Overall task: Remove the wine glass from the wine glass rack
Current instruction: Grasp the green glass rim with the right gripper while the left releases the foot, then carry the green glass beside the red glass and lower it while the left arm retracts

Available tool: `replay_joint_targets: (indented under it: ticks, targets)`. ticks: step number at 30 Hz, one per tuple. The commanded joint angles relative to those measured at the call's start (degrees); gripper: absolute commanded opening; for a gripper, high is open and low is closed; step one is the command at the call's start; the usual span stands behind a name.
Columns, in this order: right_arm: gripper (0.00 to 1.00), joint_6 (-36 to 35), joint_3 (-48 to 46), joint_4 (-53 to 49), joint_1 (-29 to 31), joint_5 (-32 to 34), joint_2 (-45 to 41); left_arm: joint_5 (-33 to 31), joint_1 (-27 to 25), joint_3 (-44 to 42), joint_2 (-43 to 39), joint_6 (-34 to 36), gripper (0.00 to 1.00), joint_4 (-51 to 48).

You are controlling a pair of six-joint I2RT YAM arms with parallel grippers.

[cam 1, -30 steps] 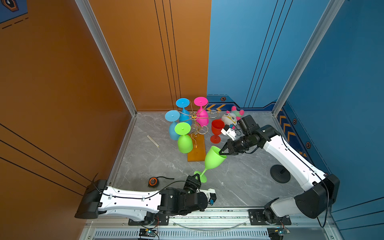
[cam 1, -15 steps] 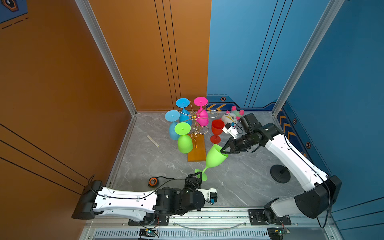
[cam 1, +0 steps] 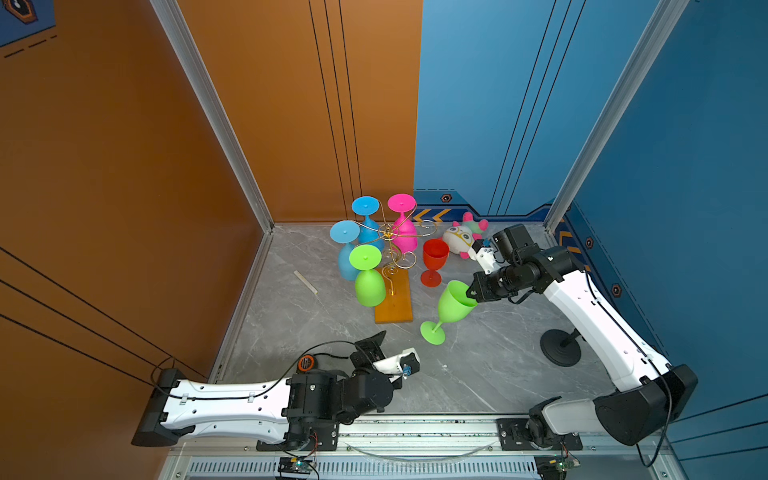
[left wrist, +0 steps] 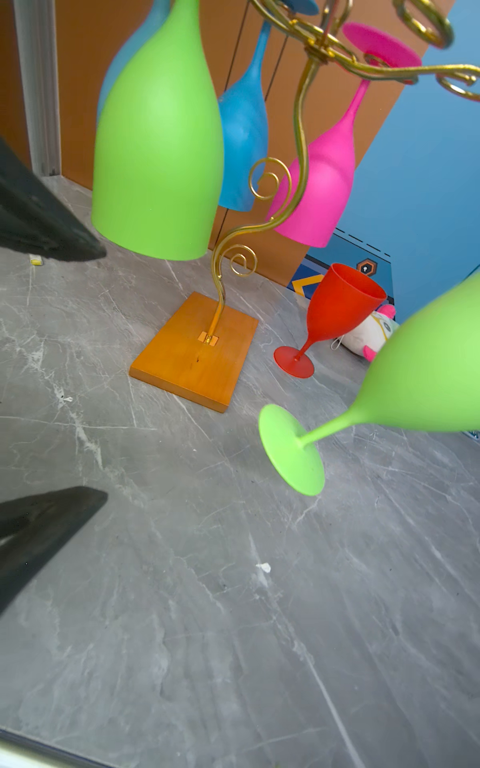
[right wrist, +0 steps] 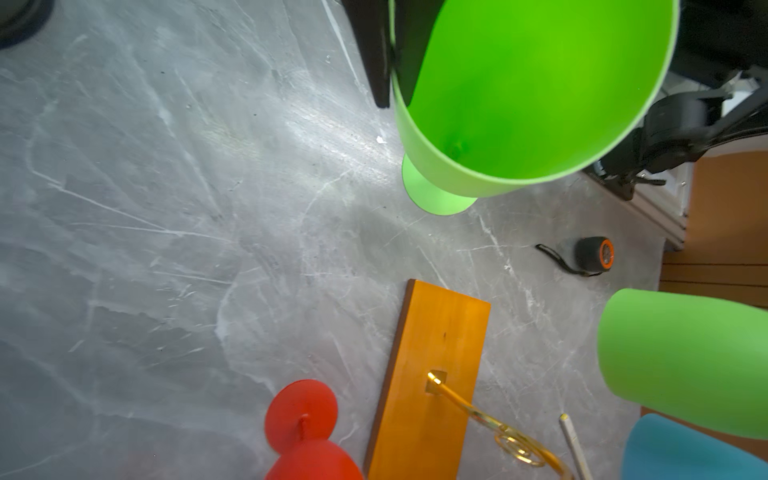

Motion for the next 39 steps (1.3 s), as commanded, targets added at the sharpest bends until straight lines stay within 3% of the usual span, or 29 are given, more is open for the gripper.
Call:
replay_joint_targets:
  ticks: [1,7,10,12,14,21,35,39]
  targets:
    - [0.0,-1.7,1.5,-1.3,-0.7,12.9,-0.5,0.7,2.8,0.6,-3.7,-10.4,0.85,-4.1]
    - [0.0,-2.3,-1.0,3.7,-2.5,19.3,1.6,9.7,12.1,0.3,-11.0,-15.4,0.85,-9.1]
    - [0.0,-2.0,-0.8,5.5,-3.1,21.9,3.4,9.8,15.2,1.3,-12.8,-16.7,0.85,-11.5]
    - [0.0,-1.8,-0.6,6.8,-3.2,23.7,4.3,10.6,17.3,1.5,-13.7,-17.0,0.94,-11.5]
    - [0.0,-1.0,-0.6,8.5,-3.5,24.7,5.1,11.9,20.1,1.5,-14.4,-17.6,0.95,-11.8]
    - [0.0,-1.0,2.9,11.5,-4.2,26.2,10.8,15.5,29.9,2.7,-15.8,-20.2,0.98,-14.7]
    - [0.0,-1.4,15.9,11.9,-5.6,27.1,24.7,25.8,55.4,3.1,-14.4,-24.3,0.99,-17.3]
    - [0.0,-1.1,18.3,12.2,-6.5,26.2,27.2,28.6,59.5,3.0,-13.5,-24.2,0.99,-16.5]
